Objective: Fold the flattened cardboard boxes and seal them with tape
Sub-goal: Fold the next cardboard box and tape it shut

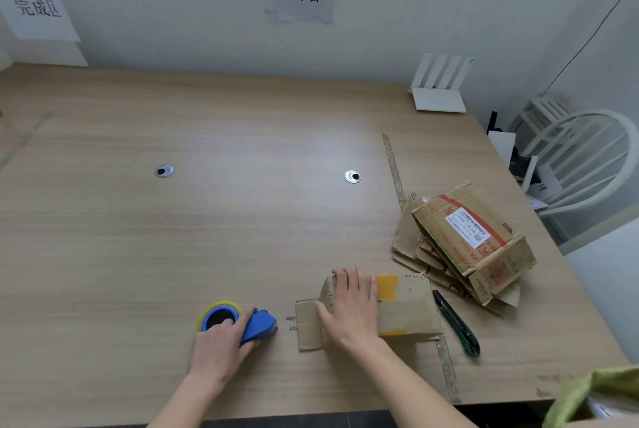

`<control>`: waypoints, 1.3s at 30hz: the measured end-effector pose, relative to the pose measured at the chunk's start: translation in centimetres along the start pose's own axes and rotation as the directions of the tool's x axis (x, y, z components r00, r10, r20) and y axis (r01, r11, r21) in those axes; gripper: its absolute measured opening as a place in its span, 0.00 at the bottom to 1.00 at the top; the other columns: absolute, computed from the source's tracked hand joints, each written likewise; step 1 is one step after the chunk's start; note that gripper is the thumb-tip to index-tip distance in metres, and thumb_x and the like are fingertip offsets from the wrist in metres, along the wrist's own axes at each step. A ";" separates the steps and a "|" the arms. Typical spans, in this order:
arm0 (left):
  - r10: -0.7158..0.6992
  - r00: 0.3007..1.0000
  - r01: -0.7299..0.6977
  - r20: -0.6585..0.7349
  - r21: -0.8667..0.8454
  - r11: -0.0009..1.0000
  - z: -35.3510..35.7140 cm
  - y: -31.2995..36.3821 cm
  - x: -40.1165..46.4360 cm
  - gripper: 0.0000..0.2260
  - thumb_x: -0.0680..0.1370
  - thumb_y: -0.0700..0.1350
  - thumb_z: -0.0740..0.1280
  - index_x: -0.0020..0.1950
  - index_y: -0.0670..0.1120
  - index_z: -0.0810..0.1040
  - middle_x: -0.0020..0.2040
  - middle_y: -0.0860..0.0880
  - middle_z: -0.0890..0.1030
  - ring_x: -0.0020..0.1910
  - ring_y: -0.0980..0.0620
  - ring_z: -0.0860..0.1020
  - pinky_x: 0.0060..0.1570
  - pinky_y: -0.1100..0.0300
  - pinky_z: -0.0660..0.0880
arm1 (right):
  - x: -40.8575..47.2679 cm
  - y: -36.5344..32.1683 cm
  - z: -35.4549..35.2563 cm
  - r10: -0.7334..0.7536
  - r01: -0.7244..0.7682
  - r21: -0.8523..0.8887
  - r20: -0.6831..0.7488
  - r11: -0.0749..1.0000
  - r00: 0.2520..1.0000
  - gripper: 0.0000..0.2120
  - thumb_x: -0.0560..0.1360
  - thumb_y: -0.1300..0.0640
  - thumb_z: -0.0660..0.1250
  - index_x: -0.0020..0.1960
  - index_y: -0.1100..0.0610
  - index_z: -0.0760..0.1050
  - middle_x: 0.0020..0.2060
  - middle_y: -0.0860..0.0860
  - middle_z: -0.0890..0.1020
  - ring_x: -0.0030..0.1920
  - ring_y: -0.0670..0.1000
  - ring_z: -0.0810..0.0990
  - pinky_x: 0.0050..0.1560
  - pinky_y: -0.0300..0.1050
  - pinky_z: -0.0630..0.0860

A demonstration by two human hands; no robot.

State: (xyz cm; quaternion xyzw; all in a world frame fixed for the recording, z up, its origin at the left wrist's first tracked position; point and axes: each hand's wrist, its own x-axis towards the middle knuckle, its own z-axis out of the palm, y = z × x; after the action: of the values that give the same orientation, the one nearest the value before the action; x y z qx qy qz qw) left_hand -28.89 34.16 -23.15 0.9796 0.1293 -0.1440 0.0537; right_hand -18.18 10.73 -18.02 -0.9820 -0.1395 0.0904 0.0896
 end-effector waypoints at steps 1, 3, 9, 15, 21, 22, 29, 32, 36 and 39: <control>0.024 1.000 -0.024 -0.009 0.001 1.000 -0.2 -0.1 -0.1 0.29 0.72 0.65 0.69 0.72 0.61 0.70 0.33 0.55 0.74 0.29 0.53 0.77 0.23 0.62 0.57 | -0.1 0.3 -0.6 -0.023 0.024 -0.008 0.070 1.000 0.997 0.41 0.76 0.29 0.55 0.79 0.53 0.52 0.78 0.53 0.57 0.82 0.57 0.46 0.79 0.56 0.35; 0.046 0.997 -0.047 -0.062 -0.009 0.999 -0.5 -0.1 0.1 0.30 0.73 0.68 0.64 0.74 0.61 0.68 0.35 0.54 0.76 0.32 0.53 0.78 0.24 0.61 0.58 | -0.4 0.9 -2.3 -0.104 0.102 0.029 0.080 0.994 0.991 0.48 0.73 0.23 0.43 0.83 0.52 0.41 0.82 0.49 0.43 0.81 0.50 0.35 0.78 0.52 0.30; 0.111 0.961 -0.150 -0.254 -0.138 0.979 -4.7 3.3 0.7 0.30 0.73 0.66 0.55 0.62 0.49 0.82 0.45 0.53 0.83 0.35 0.50 0.81 0.24 0.63 0.66 | -4.6 6.2 -3.5 0.170 -0.108 0.233 -0.265 0.967 0.949 0.34 0.79 0.34 0.60 0.80 0.45 0.57 0.81 0.43 0.53 0.81 0.46 0.50 0.80 0.56 0.54; 0.293 0.936 -0.352 -0.195 -0.484 0.801 -6.9 12.1 2.7 0.29 0.78 0.67 0.58 0.78 0.63 0.58 0.78 0.59 0.59 0.76 0.56 0.60 0.70 0.55 0.67 | -9.6 8.8 -3.3 0.621 -0.499 0.516 -0.085 0.696 0.779 0.39 0.72 0.39 0.73 0.77 0.46 0.60 0.76 0.54 0.54 0.74 0.60 0.62 0.69 0.60 0.66; 0.332 0.940 -0.323 -0.078 -0.516 0.793 -5.6 15.3 3.6 0.30 0.74 0.68 0.60 0.75 0.63 0.63 0.68 0.56 0.67 0.68 0.52 0.69 0.64 0.56 0.71 | -7.0 8.5 -3.6 0.501 -0.454 0.699 0.158 0.552 0.851 0.37 0.79 0.43 0.68 0.81 0.42 0.51 0.79 0.51 0.44 0.76 0.59 0.64 0.70 0.55 0.67; 0.310 0.947 -0.306 -0.082 -0.526 0.794 -5.5 15.0 3.4 0.31 0.73 0.69 0.60 0.75 0.64 0.63 0.61 0.57 0.68 0.61 0.54 0.72 0.58 0.58 0.73 | -6.6 8.8 -3.6 0.460 -0.418 0.701 0.144 0.577 0.876 0.36 0.80 0.46 0.67 0.81 0.42 0.51 0.80 0.49 0.41 0.78 0.57 0.60 0.72 0.54 0.65; 0.226 0.970 -0.240 -0.089 -0.480 0.844 -5.6 13.3 0.9 0.32 0.72 0.72 0.64 0.73 0.74 0.55 0.50 0.56 0.68 0.44 0.60 0.73 0.39 0.66 0.70 | -1.1 8.4 -2.5 0.179 -0.166 0.723 0.060 0.670 0.982 0.21 0.81 0.54 0.66 0.71 0.39 0.69 0.75 0.49 0.62 0.72 0.53 0.72 0.71 0.55 0.72; 0.241 0.967 -0.248 -0.085 -0.531 0.810 -5.2 13.3 0.6 0.31 0.72 0.72 0.63 0.73 0.74 0.57 0.54 0.58 0.68 0.43 0.60 0.75 0.46 0.62 0.76 | 1.0 7.5 -3.1 0.095 -0.107 0.724 0.057 0.682 0.994 0.18 0.81 0.55 0.65 0.69 0.42 0.73 0.66 0.47 0.73 0.66 0.49 0.76 0.70 0.54 0.73; 0.093 0.986 -0.151 -0.135 -0.528 0.836 -4.9 14.6 1.0 0.31 0.73 0.71 0.63 0.74 0.70 0.58 0.54 0.57 0.69 0.44 0.58 0.77 0.42 0.62 0.75 | 0.2 8.3 -3.0 -0.114 0.000 0.656 0.131 0.755 0.985 0.25 0.83 0.51 0.64 0.78 0.44 0.64 0.76 0.40 0.58 0.78 0.42 0.54 0.78 0.40 0.54; 0.016 0.989 -0.092 -0.145 -0.537 0.838 -5.1 16.6 1.6 0.32 0.73 0.70 0.64 0.75 0.68 0.59 0.52 0.55 0.69 0.46 0.55 0.76 0.43 0.60 0.75 | -1.0 8.9 -2.1 -0.108 0.018 0.609 0.112 0.793 0.988 0.27 0.84 0.50 0.61 0.80 0.40 0.59 0.80 0.43 0.54 0.80 0.43 0.51 0.77 0.42 0.55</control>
State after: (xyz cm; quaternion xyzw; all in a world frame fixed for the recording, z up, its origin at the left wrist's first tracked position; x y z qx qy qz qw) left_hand -21.60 19.32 -17.68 0.9350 0.1403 -0.0337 0.3239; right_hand -16.38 1.77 -17.66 -0.8875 -0.1419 0.1964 0.3920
